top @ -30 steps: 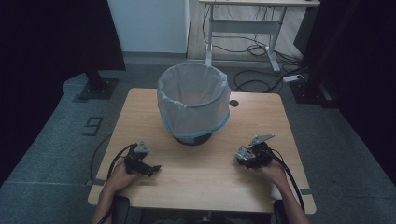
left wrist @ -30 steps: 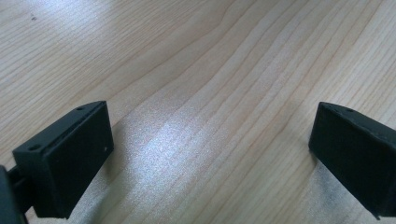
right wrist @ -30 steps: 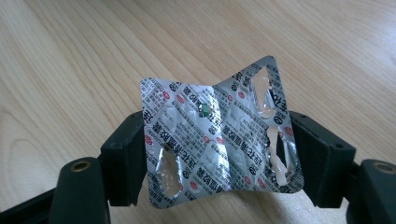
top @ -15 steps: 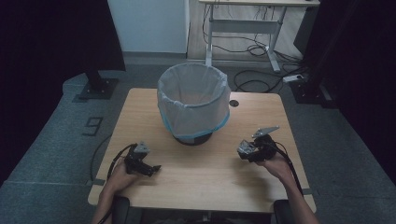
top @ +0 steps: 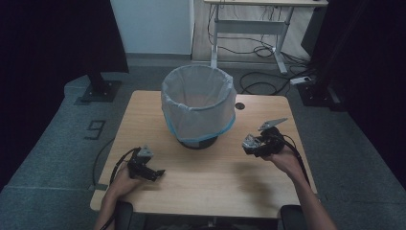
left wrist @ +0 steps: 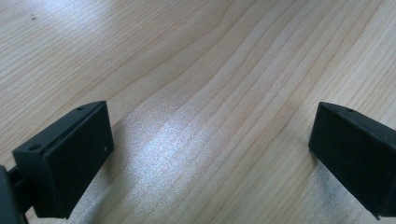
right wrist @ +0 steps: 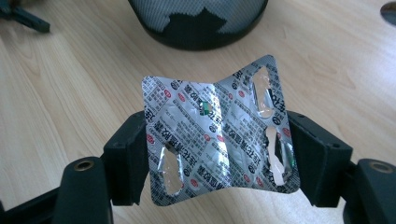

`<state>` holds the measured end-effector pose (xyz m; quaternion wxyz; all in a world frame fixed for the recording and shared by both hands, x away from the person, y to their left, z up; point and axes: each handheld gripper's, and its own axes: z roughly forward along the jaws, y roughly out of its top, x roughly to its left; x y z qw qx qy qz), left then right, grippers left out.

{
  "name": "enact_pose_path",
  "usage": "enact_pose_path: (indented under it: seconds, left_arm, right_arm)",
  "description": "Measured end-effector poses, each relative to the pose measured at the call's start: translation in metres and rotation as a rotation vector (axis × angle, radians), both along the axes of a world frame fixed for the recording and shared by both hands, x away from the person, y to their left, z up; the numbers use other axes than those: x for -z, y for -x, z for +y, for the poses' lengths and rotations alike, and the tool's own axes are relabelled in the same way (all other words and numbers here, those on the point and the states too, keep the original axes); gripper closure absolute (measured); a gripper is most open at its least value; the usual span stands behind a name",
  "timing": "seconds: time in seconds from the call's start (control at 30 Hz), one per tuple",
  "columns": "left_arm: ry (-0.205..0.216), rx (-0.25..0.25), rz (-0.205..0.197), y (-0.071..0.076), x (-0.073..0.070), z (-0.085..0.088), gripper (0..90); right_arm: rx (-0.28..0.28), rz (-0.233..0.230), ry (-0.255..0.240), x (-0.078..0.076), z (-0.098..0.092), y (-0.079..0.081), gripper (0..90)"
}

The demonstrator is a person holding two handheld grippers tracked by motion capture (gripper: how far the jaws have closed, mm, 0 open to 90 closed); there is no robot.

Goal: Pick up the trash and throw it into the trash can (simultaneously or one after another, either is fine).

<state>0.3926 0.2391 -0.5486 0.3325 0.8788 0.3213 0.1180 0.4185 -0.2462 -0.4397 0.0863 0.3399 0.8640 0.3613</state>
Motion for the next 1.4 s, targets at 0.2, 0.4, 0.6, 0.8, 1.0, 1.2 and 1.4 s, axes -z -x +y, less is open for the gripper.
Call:
enact_pose_path:
  seconds: [0.2, 0.4, 0.6, 0.8, 1.0, 1.2, 1.4]
  left_arm:
    - [0.001, 0.0, -0.001, 0.0, 0.0, 0.0, 0.0]
    - [0.001, 0.0, -0.001, 0.0, 0.0, 0.0, 0.0]
    - [-0.001, 0.001, 0.0, 0.0, 0.0, 0.0, 0.0]
    - [-0.001, 0.001, 0.0, 0.0, 0.0, 0.0, 0.0]
    - [0.0, 0.0, -0.001, 0.0, 0.0, 0.0, 0.0]
    - [0.0, 0.0, -0.001, 0.0, 0.0, 0.0, 0.0]
    - [0.0, 0.001, -0.001, 0.0, 0.0, 0.0, 0.0]
  right_arm:
    - [0.004, -0.009, -0.008, -0.019, 0.001, -0.005, 29.5]
    - [0.0, -0.021, -0.027, -0.038, 0.001, -0.011, 29.6]
    - [0.001, -0.033, -0.037, -0.059, 0.002, -0.017, 29.6]
    - [-0.007, -0.054, -0.034, -0.08, 0.006, -0.022, 29.6]
    - [-0.013, -0.058, -0.035, -0.099, 0.014, -0.026, 29.8]
    - [-0.02, -0.062, -0.045, -0.116, 0.02, -0.031, 30.0]
    - [-0.016, -0.071, -0.049, -0.13, 0.023, -0.037, 30.1]
